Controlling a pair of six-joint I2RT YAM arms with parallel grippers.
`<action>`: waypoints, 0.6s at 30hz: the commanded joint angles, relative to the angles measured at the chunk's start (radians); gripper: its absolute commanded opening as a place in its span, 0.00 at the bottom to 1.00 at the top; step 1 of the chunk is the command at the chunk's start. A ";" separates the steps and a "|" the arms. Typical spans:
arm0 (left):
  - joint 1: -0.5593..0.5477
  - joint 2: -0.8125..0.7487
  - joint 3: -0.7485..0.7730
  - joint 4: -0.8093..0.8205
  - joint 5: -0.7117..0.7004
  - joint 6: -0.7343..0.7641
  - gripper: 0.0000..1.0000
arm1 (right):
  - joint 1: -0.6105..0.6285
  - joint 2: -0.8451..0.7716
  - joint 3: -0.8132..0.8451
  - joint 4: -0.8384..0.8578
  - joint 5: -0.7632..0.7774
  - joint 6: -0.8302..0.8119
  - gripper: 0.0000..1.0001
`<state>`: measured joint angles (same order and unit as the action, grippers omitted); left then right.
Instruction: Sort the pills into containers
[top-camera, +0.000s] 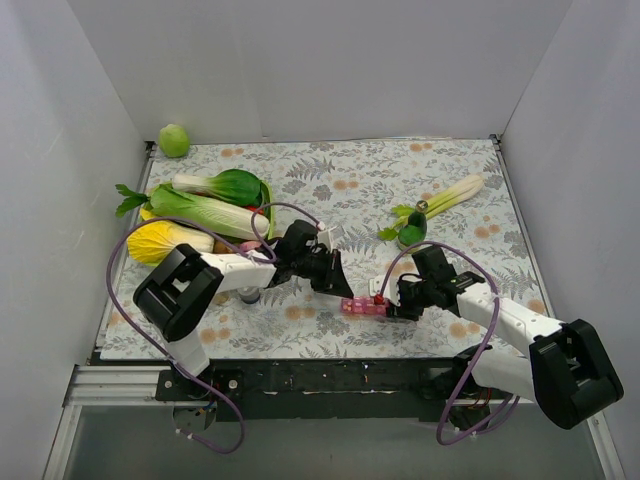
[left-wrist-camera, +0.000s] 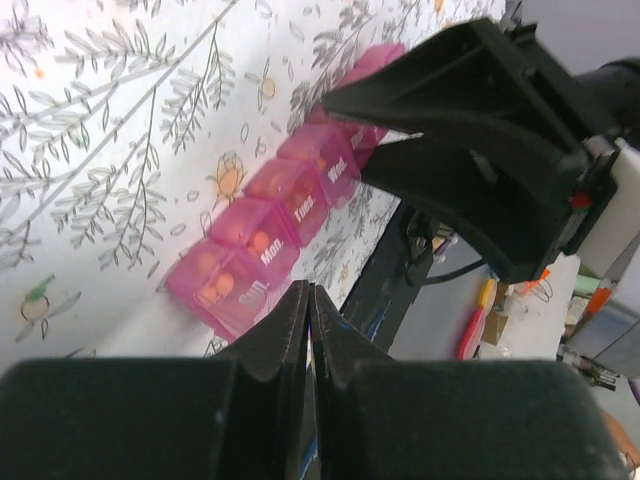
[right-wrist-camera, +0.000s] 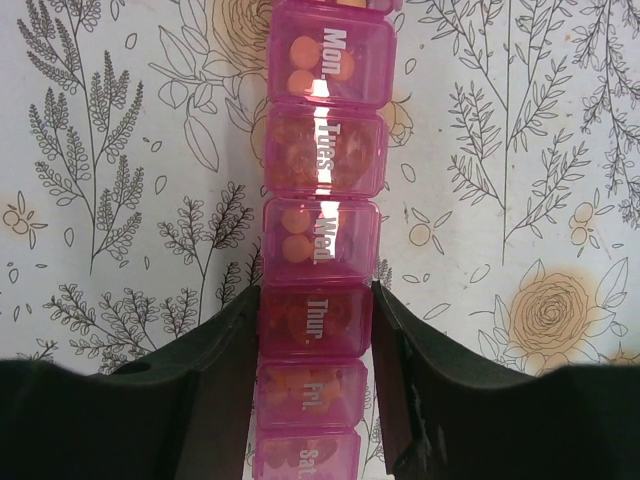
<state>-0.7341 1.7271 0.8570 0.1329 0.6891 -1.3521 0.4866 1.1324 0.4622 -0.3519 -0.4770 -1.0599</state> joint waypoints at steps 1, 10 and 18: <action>-0.010 -0.051 -0.051 -0.032 0.015 0.004 0.02 | 0.004 0.033 -0.019 -0.013 0.058 0.031 0.24; -0.014 -0.023 -0.039 -0.127 -0.117 0.005 0.03 | 0.004 0.040 -0.022 -0.005 0.078 0.047 0.24; -0.018 -0.204 0.115 -0.235 -0.157 0.008 0.05 | 0.004 0.038 -0.028 -0.001 0.078 0.048 0.24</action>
<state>-0.7467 1.6672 0.8692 -0.0414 0.5800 -1.3609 0.4866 1.1450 0.4622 -0.3126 -0.4629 -1.0153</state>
